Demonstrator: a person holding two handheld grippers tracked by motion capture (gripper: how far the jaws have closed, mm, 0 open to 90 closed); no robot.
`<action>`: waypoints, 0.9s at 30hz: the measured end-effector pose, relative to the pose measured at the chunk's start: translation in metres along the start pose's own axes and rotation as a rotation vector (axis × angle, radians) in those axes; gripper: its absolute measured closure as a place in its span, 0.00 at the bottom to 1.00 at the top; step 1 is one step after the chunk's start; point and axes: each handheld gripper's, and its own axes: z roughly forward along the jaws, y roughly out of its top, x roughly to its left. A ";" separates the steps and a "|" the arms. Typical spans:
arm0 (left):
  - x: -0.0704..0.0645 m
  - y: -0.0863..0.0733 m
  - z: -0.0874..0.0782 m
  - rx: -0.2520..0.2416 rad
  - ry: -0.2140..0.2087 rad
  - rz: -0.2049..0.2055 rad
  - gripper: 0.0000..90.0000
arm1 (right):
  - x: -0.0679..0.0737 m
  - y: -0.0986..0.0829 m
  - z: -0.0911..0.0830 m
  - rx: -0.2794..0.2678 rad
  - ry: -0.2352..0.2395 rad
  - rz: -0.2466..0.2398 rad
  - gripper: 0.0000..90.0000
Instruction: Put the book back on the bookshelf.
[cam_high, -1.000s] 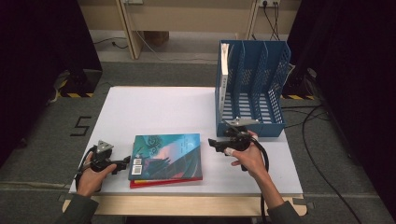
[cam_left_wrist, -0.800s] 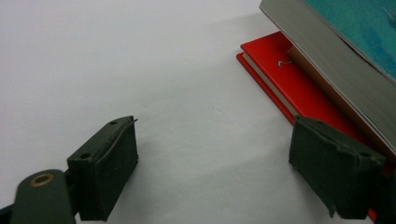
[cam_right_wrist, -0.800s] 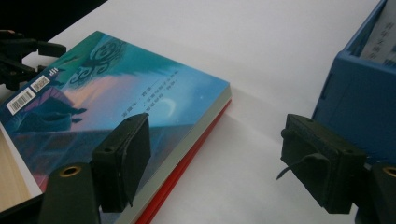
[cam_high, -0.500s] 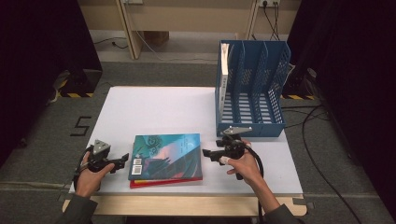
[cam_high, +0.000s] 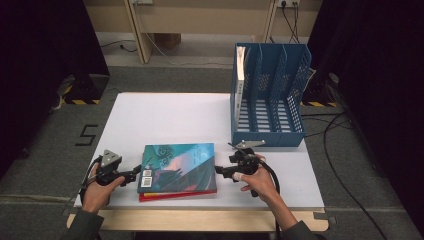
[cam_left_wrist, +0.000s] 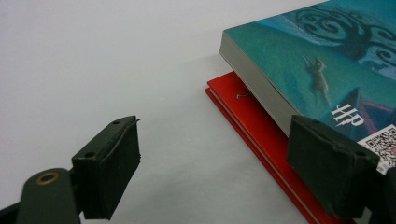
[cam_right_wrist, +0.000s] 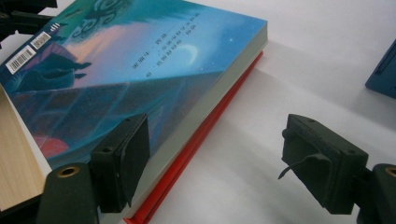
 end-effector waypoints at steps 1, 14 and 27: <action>0.000 0.000 0.000 0.001 0.000 0.000 0.19 | 0.000 -0.001 0.001 0.003 0.000 0.005 0.27; -0.004 0.000 -0.002 -0.002 -0.023 0.006 0.31 | 0.002 -0.004 0.009 0.009 0.009 0.009 0.26; -0.014 0.001 -0.006 -0.004 -0.044 0.053 0.62 | -0.001 -0.003 0.013 0.015 0.037 0.037 0.25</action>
